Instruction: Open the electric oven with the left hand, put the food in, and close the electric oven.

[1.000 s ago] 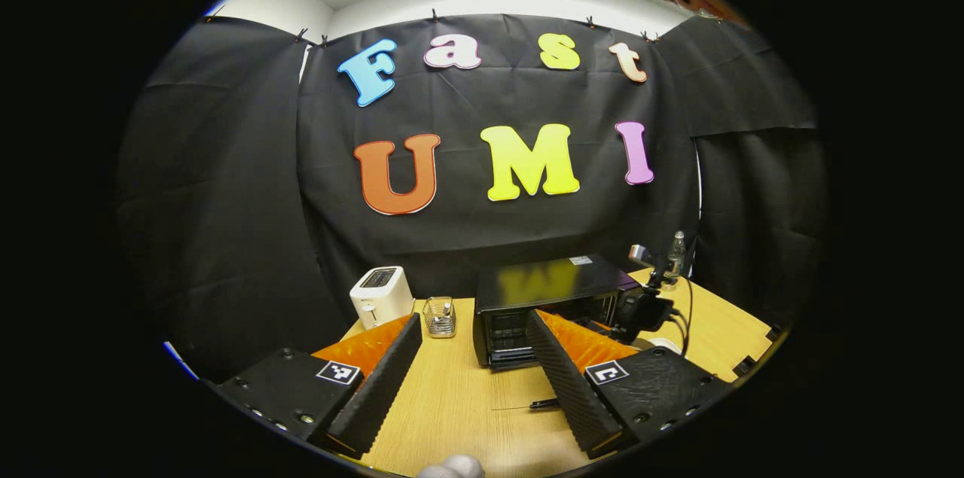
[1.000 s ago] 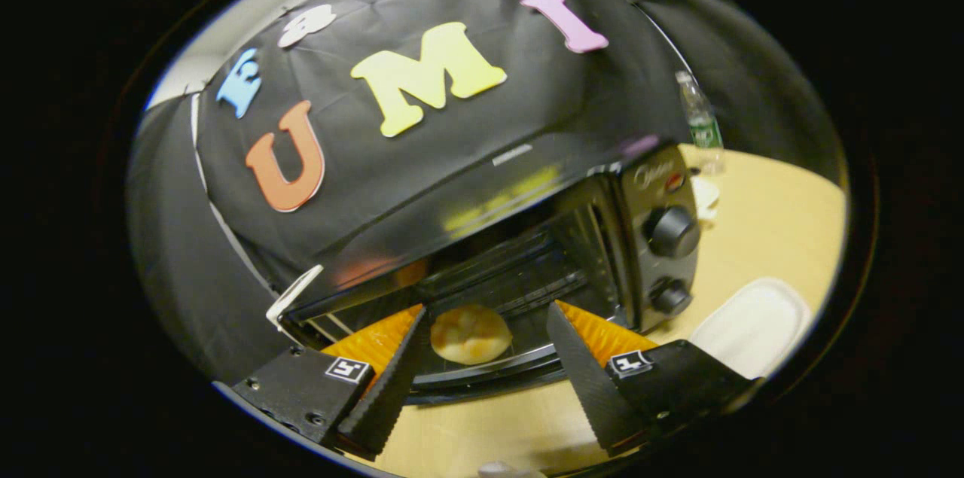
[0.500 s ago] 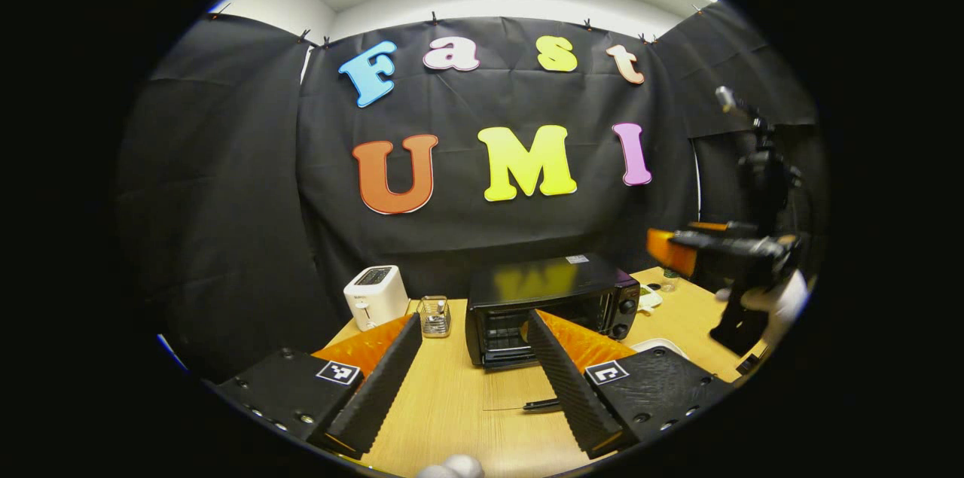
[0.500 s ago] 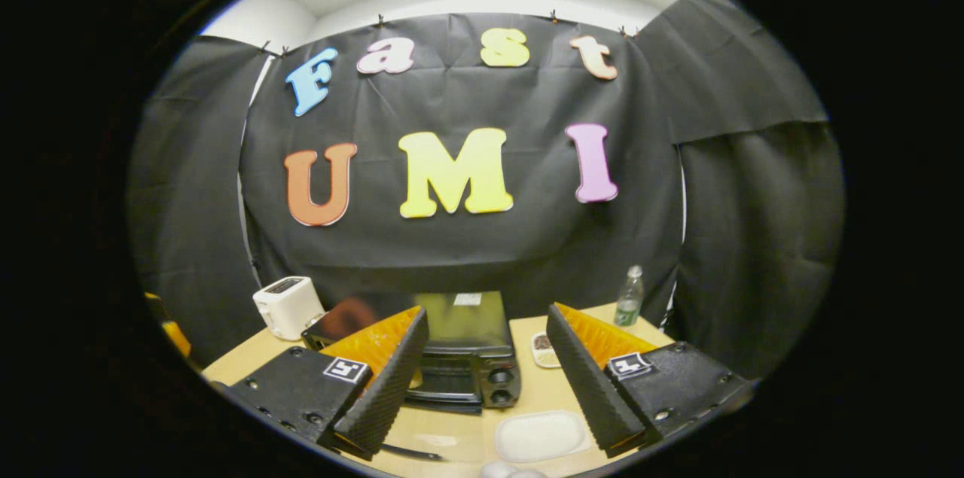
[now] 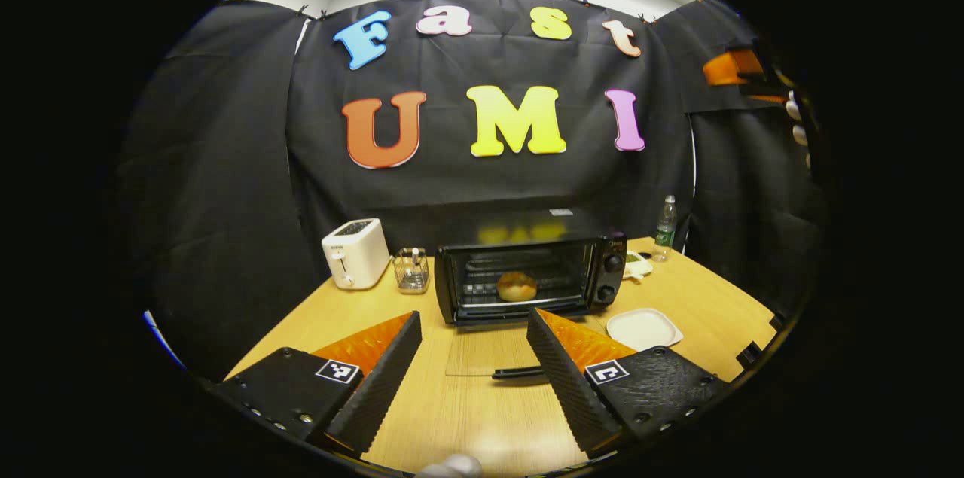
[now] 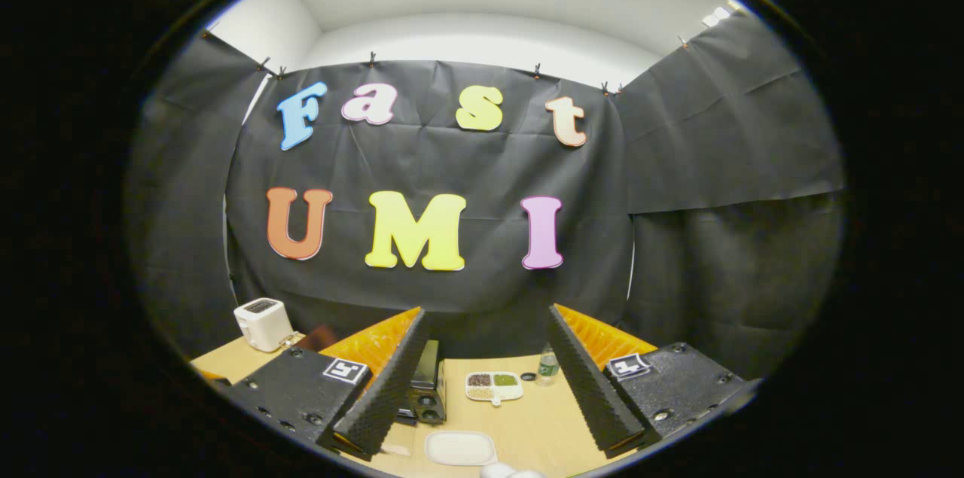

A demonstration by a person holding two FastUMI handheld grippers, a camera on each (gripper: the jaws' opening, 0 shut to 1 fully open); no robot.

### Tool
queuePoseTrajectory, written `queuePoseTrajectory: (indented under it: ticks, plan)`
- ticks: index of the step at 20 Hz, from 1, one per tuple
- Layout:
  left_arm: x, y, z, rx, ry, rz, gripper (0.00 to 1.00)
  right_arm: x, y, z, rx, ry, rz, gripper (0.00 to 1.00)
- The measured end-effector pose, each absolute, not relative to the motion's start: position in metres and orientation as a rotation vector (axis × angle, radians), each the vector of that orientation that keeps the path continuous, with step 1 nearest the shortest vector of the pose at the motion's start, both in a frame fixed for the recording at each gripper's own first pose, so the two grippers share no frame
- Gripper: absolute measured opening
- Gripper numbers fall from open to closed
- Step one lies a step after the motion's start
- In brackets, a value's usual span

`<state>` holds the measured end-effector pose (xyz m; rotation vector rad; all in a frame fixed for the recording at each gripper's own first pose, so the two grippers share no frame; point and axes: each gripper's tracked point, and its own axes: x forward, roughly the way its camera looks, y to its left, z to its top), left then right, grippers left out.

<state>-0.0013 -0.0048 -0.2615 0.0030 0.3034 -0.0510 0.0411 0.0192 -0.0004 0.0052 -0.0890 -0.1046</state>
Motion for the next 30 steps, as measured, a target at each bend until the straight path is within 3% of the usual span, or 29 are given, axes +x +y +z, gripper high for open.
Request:
queuePoseTrajectory:
  ticks: [11,17,19,24,25,28,30]
  plan:
    - [0.006,-0.080,-0.414,-0.021,0.598,-0.106,0.93,0.032,-0.004,0.007,-0.003,-0.055,-0.101,0.96]
    - [0.028,-0.084,-0.443,-0.010,0.637,-0.105,0.93,0.040,-0.013,0.007,0.000,-0.041,-0.105,0.96]
    - [0.033,-0.082,-0.451,-0.009,0.653,-0.095,0.98,0.043,-0.011,0.005,-0.007,-0.034,-0.100,0.96]
    - [0.043,-0.082,-0.451,0.004,0.654,-0.104,0.94,0.050,-0.010,0.001,-0.002,-0.015,-0.090,0.96]
    - [0.043,-0.083,-0.453,0.002,0.662,-0.106,1.00,0.050,-0.011,-0.002,0.002,-0.010,-0.090,0.96]
    - [0.044,-0.082,-0.449,-0.013,0.667,-0.107,1.00,0.050,-0.013,-0.003,-0.002,-0.003,-0.095,0.96]
    - [0.045,-0.082,-0.439,-0.021,0.652,-0.108,0.91,0.050,-0.015,-0.002,-0.002,-0.003,-0.096,0.96]
